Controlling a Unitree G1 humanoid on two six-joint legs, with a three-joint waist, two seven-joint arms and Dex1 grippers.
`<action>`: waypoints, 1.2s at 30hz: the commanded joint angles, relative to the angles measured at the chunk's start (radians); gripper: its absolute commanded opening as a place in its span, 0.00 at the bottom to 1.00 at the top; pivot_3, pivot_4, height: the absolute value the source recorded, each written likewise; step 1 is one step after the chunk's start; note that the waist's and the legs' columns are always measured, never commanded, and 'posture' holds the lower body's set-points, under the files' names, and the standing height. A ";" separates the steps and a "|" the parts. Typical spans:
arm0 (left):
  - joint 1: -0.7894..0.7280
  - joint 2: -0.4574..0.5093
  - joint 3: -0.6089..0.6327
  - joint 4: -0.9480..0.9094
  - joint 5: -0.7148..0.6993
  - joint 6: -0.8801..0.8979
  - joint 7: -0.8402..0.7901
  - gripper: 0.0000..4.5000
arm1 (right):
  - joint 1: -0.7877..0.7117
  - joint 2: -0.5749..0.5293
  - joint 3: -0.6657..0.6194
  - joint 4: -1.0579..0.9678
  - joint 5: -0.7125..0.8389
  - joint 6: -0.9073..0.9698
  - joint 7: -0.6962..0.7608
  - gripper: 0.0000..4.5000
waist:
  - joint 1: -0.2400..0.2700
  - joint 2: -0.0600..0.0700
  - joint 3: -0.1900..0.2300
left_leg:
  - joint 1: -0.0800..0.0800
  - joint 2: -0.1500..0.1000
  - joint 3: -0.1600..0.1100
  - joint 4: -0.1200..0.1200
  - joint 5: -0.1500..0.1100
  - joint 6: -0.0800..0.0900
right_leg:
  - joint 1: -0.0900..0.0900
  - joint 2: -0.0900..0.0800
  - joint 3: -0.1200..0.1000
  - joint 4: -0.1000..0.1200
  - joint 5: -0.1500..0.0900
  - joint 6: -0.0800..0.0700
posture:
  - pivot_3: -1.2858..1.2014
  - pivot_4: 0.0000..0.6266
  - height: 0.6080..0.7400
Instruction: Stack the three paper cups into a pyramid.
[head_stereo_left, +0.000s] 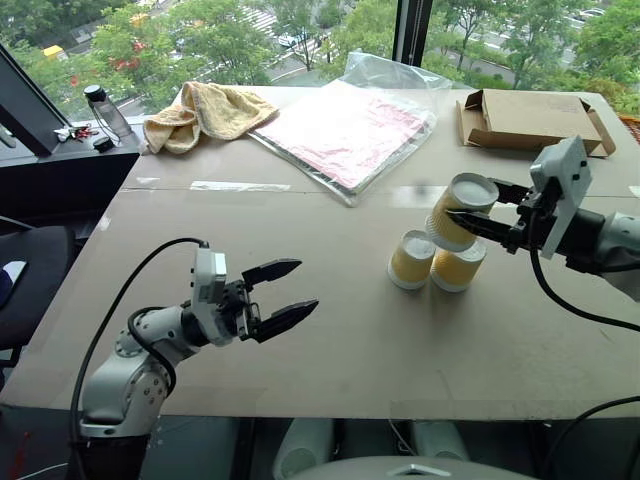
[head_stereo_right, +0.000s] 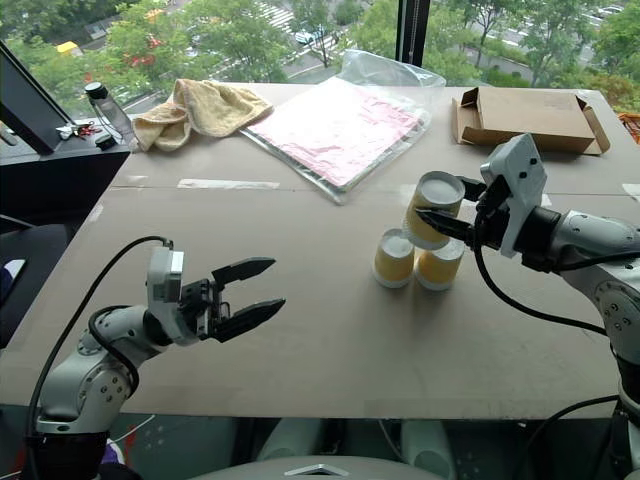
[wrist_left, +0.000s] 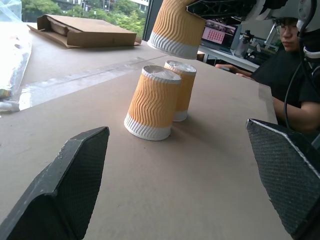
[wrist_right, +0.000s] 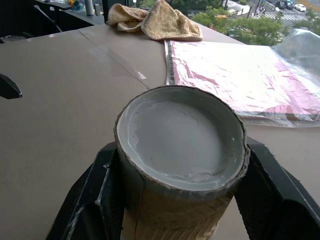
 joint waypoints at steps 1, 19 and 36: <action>-0.016 0.024 0.033 -0.020 -0.024 -0.005 -0.020 1.00 | -0.016 -0.001 -0.005 -0.010 -0.011 -0.022 0.018 0.48 | 0.000 0.000 0.000 | 0.000 0.000 0.000 0.000 0.000 0.000 | 0.000 0.000 0.000 0.000 0.000 0.000 | 0.52 0.24 1.00; -0.059 0.027 0.004 -0.015 -0.010 -0.003 -0.017 1.00 | 0.047 0.008 0.039 -0.044 -0.088 -0.062 0.051 0.99 | 0.000 0.000 0.000 | -0.001 0.000 0.000 0.000 0.000 0.000 | -0.001 0.000 0.000 0.000 0.000 0.000 | 0.52 0.24 1.00; -0.023 0.023 -0.037 -0.046 0.014 0.067 0.062 1.00 | 0.562 0.075 -0.385 -0.173 -0.039 -0.297 0.248 0.99 | 0.002 0.000 0.000 | -0.004 0.000 -0.002 0.000 0.000 0.000 | -0.001 0.000 -0.003 -0.004 0.000 0.000 | 0.52 0.24 1.00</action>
